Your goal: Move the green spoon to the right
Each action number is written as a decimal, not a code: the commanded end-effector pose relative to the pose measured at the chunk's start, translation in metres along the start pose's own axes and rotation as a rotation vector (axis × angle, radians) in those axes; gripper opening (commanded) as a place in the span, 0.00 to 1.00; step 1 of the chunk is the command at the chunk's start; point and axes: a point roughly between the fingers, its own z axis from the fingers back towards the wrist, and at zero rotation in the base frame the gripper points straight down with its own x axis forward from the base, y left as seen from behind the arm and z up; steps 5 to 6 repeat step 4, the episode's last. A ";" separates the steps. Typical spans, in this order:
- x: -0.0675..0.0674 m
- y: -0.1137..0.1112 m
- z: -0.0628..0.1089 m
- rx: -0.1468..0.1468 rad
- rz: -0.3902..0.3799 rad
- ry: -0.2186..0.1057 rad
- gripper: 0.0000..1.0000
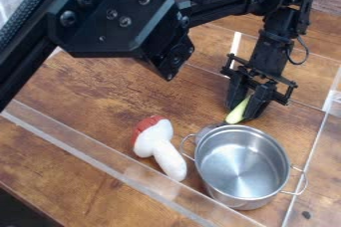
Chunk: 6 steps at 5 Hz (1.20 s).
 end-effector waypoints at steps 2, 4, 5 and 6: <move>-0.016 0.002 0.043 -0.020 0.000 -0.104 0.00; -0.019 0.004 0.042 -0.045 0.003 -0.100 0.00; -0.019 0.004 0.042 -0.045 0.003 -0.100 0.00; -0.019 0.004 0.042 -0.045 0.003 -0.100 0.00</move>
